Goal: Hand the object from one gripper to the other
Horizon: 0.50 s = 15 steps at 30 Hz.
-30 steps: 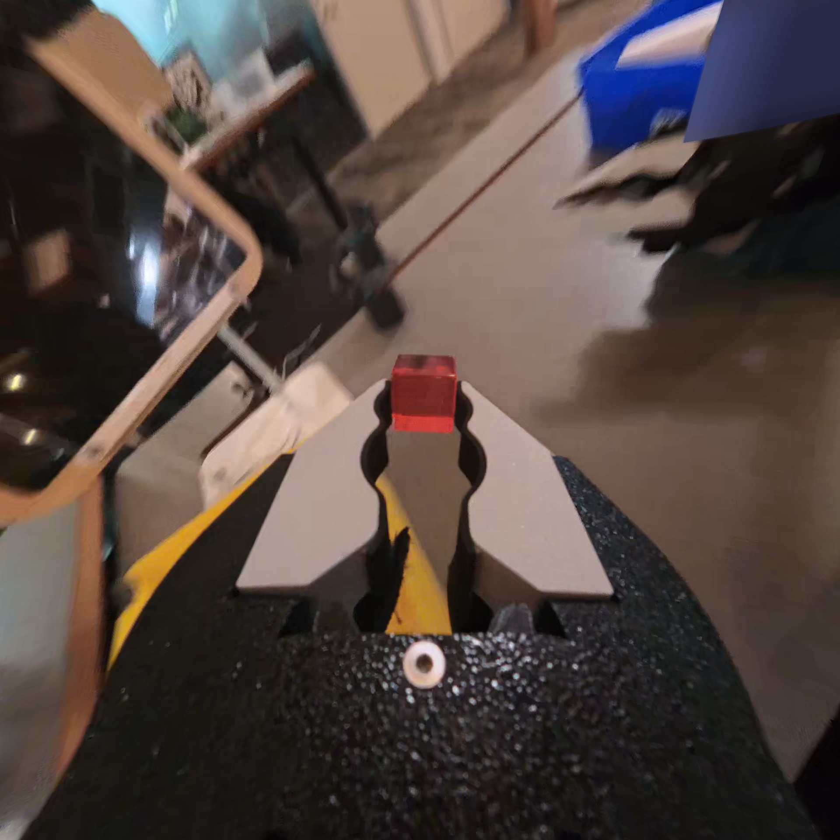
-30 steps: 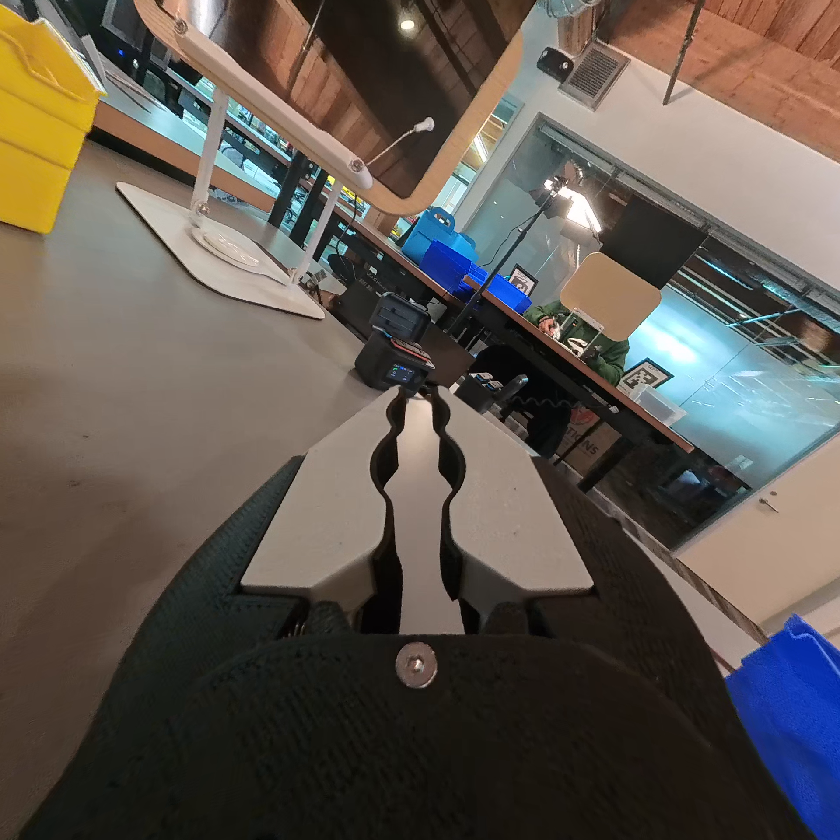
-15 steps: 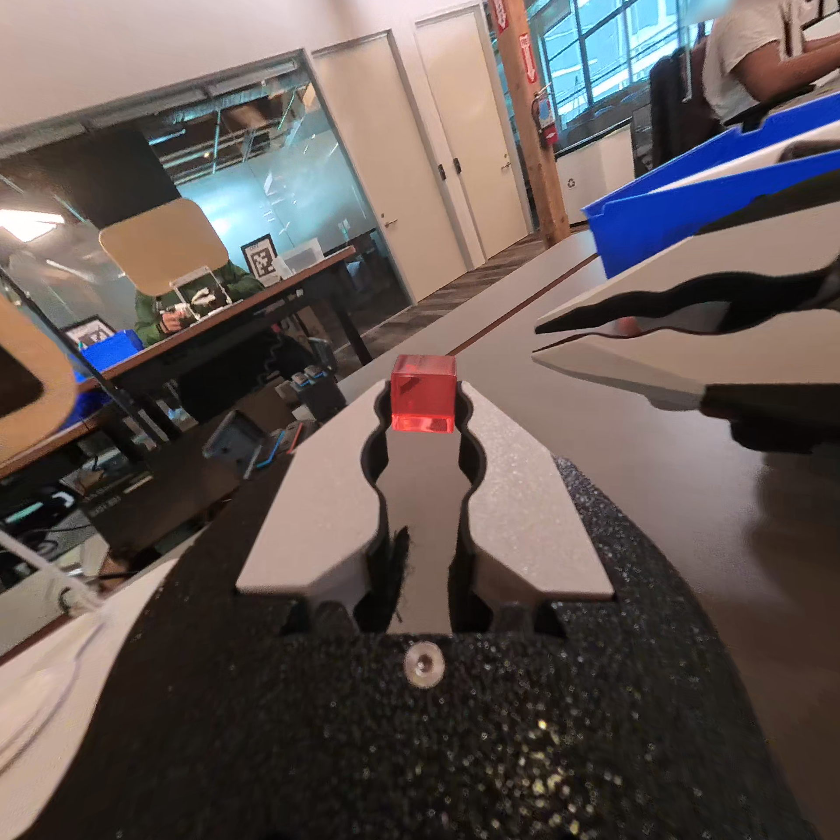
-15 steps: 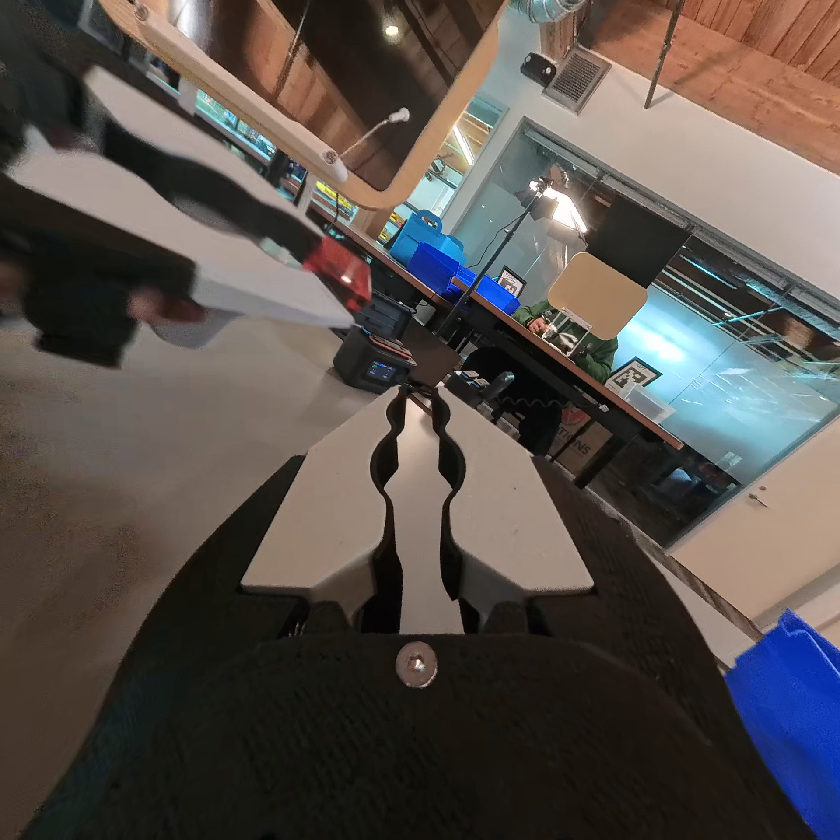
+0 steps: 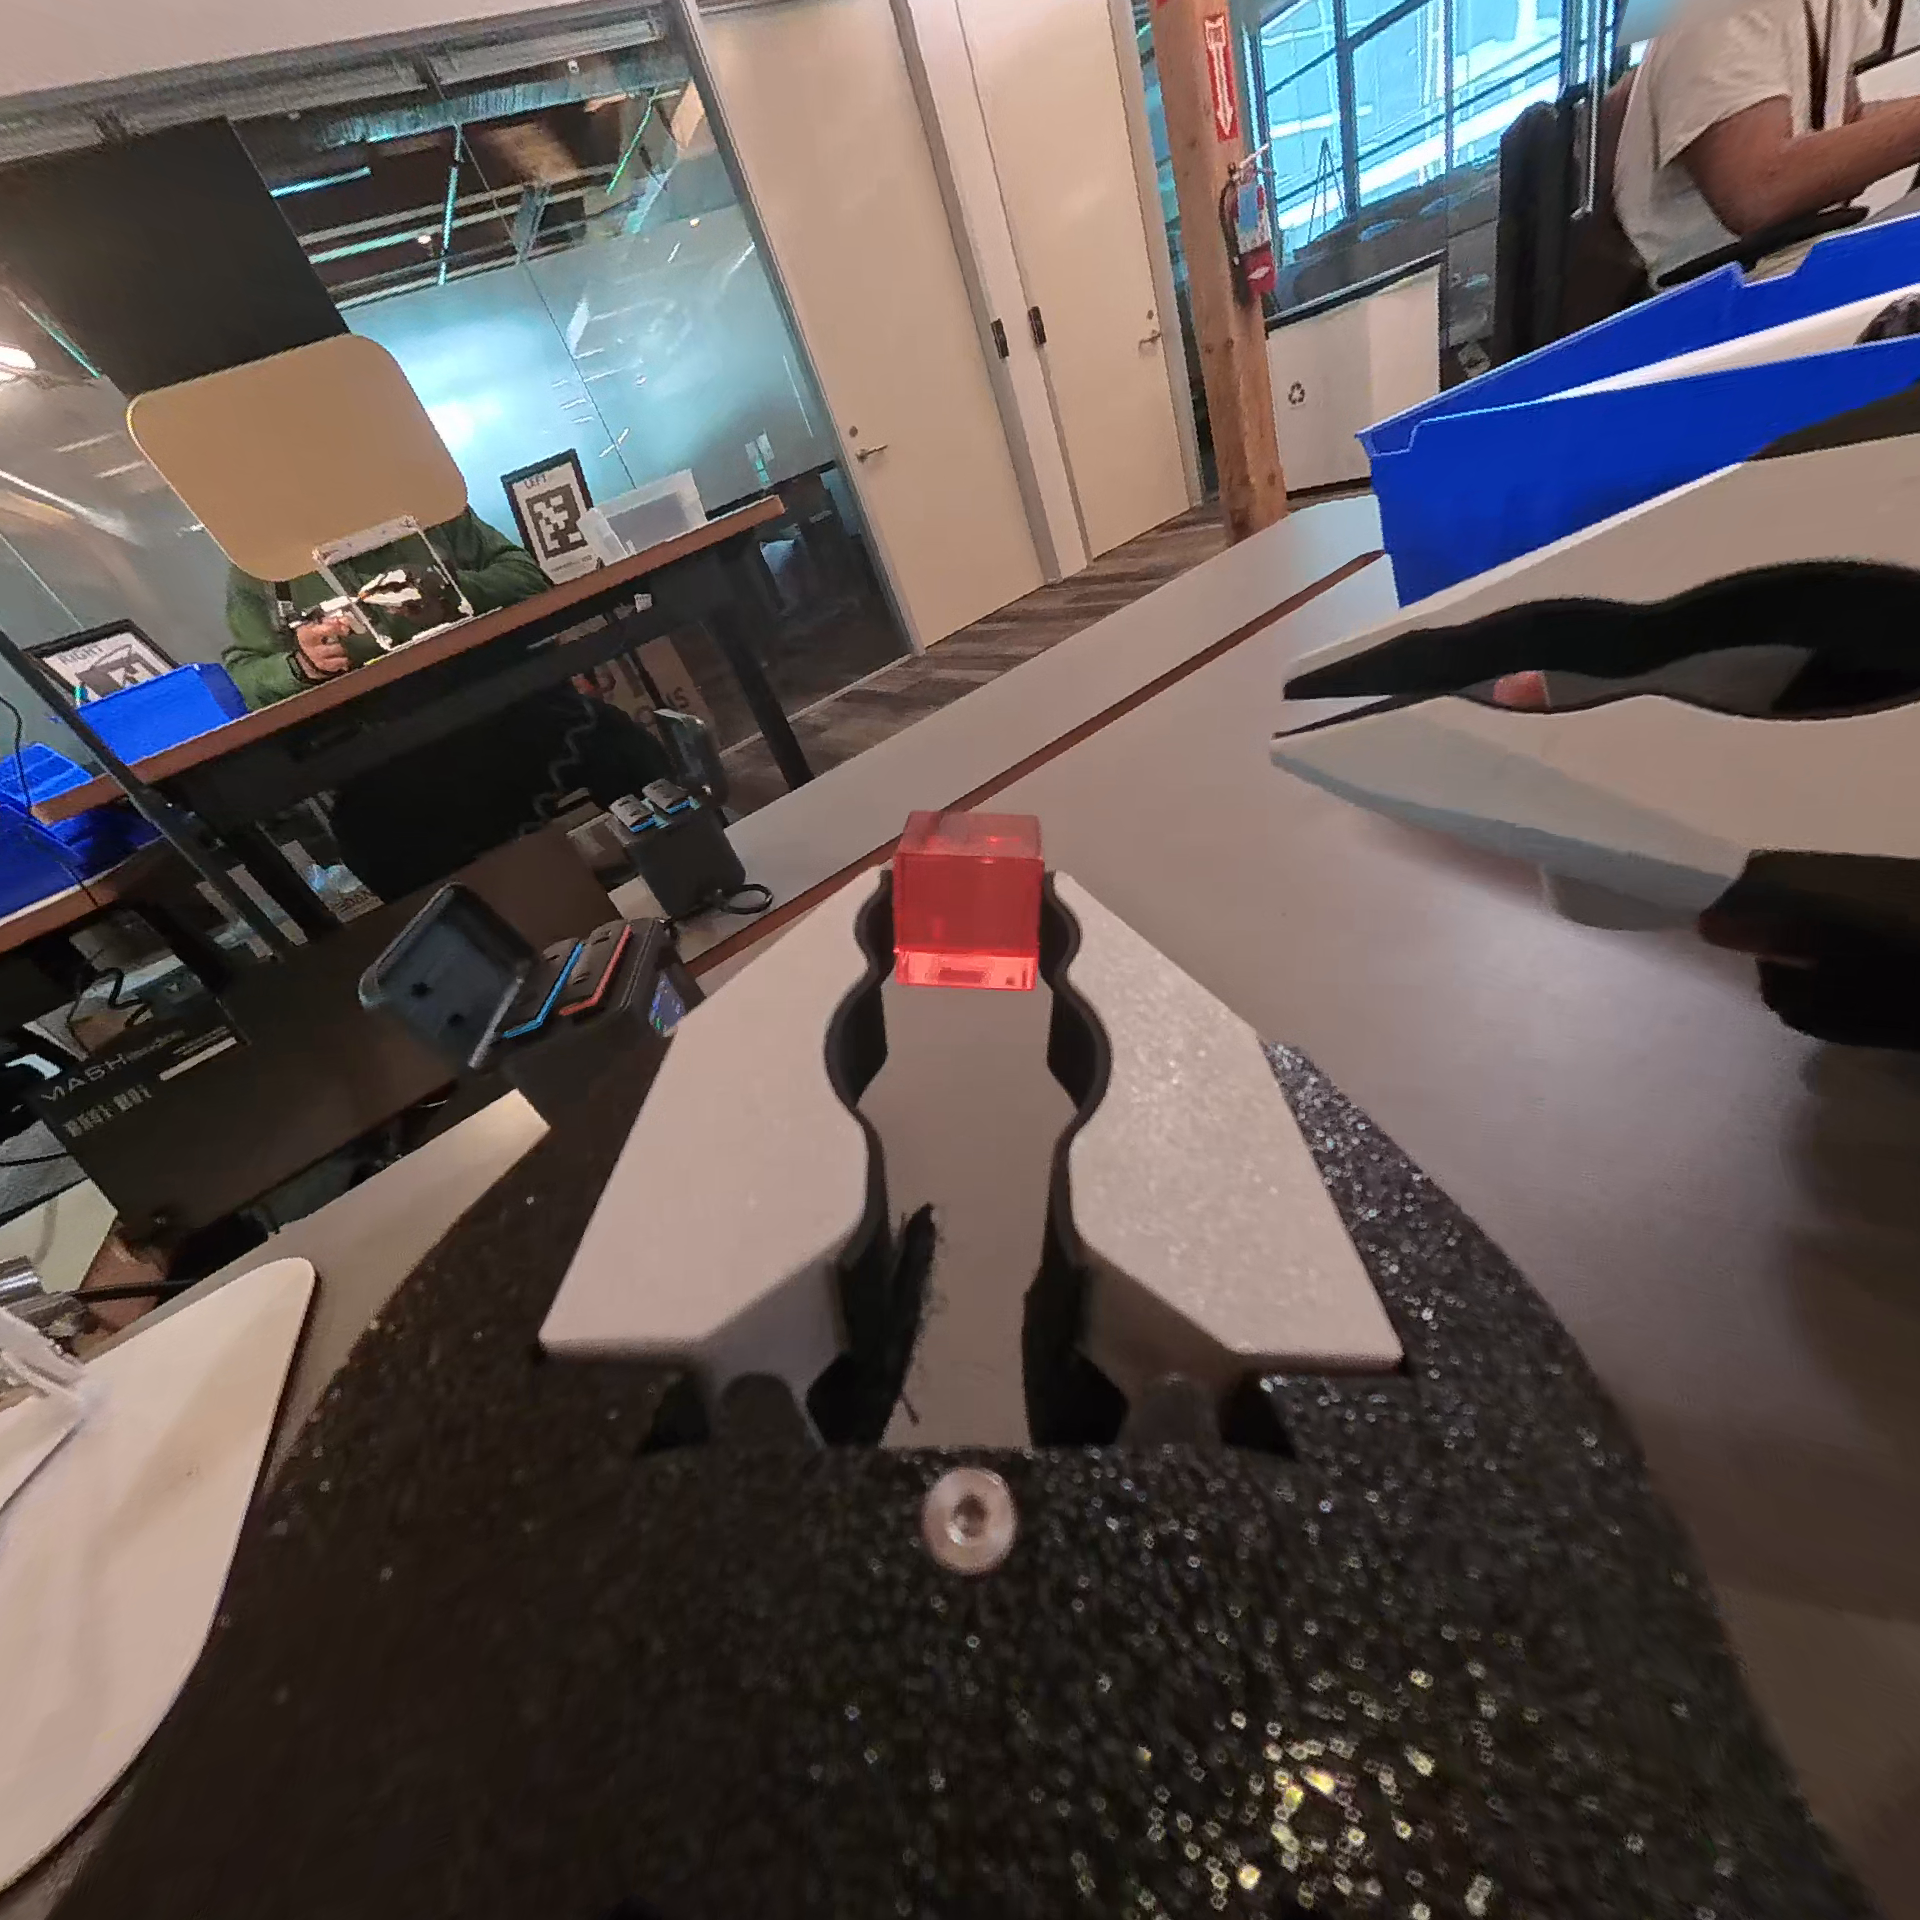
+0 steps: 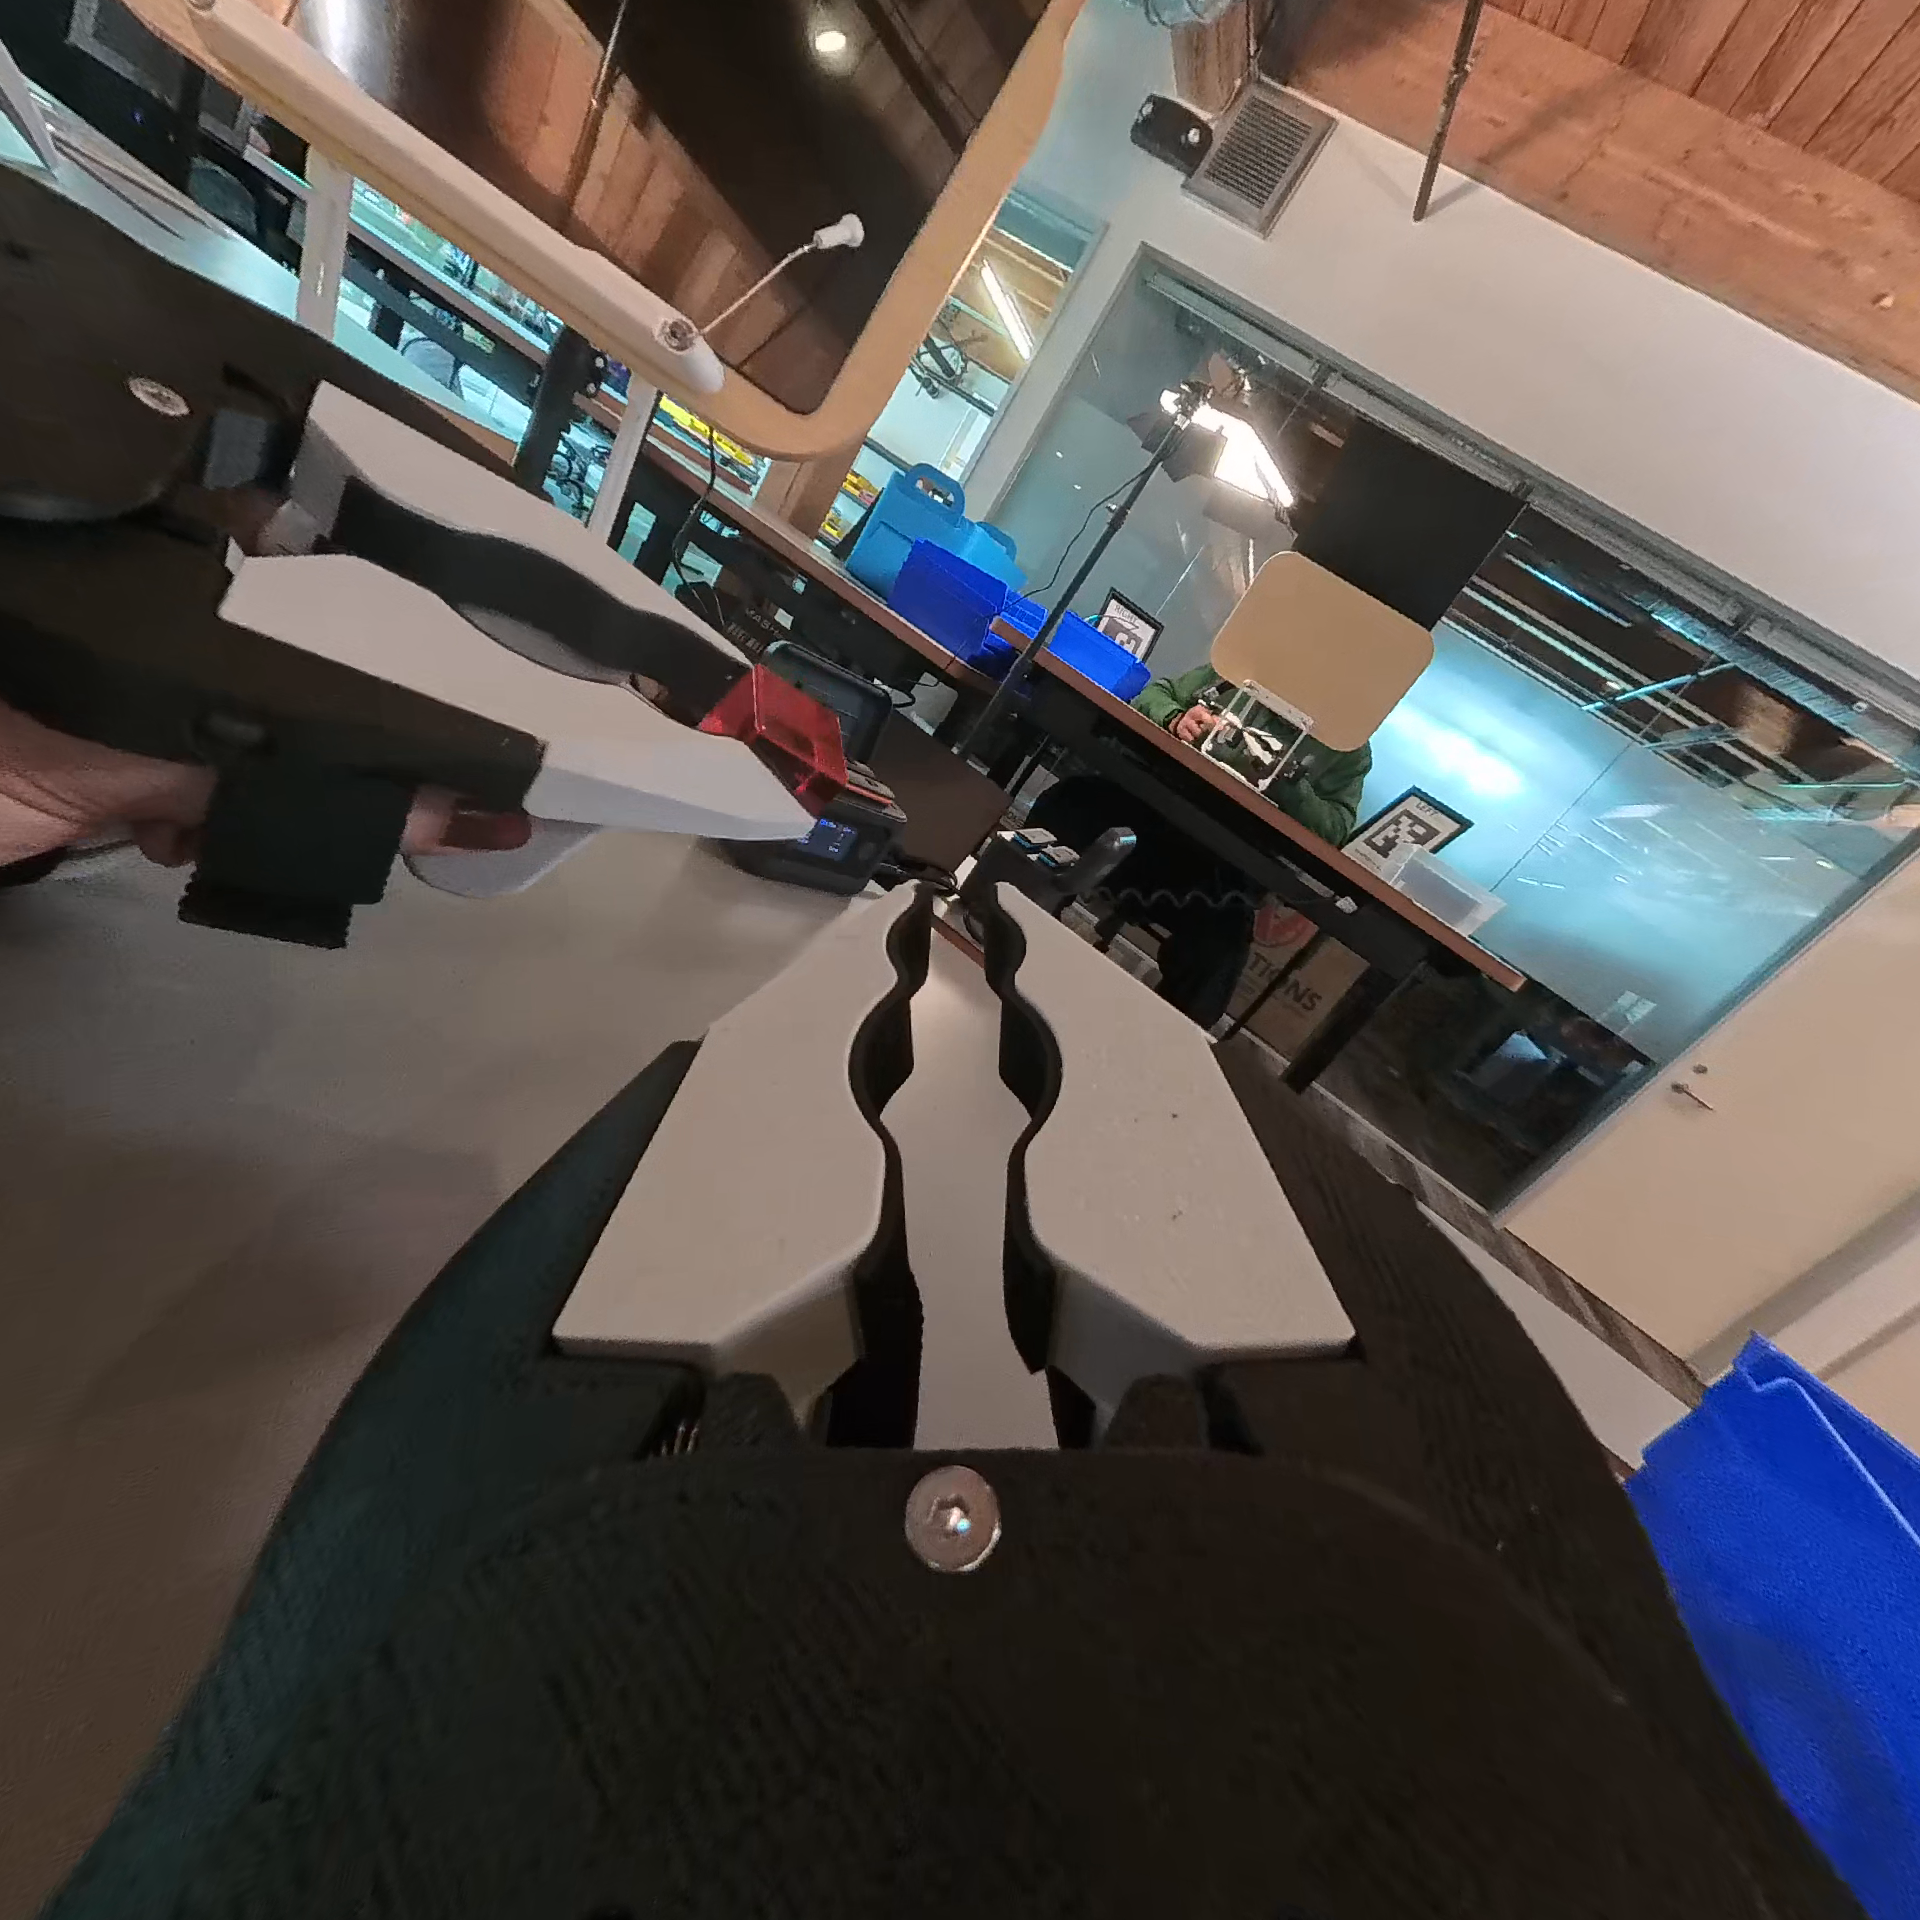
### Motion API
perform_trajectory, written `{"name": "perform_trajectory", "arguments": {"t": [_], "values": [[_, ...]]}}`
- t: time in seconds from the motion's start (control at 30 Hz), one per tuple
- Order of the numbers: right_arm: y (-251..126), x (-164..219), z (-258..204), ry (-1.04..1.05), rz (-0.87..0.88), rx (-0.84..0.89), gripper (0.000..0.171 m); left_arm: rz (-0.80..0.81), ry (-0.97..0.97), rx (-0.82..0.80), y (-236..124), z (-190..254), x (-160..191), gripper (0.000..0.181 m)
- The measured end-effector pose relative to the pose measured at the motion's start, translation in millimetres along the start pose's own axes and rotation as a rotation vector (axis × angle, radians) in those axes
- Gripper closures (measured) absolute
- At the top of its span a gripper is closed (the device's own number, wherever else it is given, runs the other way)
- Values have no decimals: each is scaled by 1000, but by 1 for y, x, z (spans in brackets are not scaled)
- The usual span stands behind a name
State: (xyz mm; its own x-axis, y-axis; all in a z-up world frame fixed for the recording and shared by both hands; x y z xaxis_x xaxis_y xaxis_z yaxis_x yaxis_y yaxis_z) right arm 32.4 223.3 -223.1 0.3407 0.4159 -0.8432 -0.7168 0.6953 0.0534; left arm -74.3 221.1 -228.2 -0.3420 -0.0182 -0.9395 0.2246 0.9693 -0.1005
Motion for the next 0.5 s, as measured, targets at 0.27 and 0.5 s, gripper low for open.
{"name": "perform_trajectory", "arguments": {"t": [0.27,0.5], "values": [[-1,0,1,7,0,-7,163,34,11,64,-2,6,-3,157],[-13,-3,-1,3,57,-111,154,248,-139,488,-18,35,-23,157]]}}
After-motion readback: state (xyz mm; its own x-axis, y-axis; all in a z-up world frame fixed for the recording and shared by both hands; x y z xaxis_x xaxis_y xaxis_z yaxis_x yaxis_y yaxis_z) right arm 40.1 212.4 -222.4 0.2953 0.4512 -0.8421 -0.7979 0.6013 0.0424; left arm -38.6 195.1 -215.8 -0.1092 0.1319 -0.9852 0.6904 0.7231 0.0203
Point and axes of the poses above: each gripper's, where its closed fingertips meet, y out along the fingers, x out of its underside, z = x × y across the jaws, the point moved 5 cm from there along -y, back along the fingers, and after that the axes turned 6 degrees about -z, right-handed, at the moved point
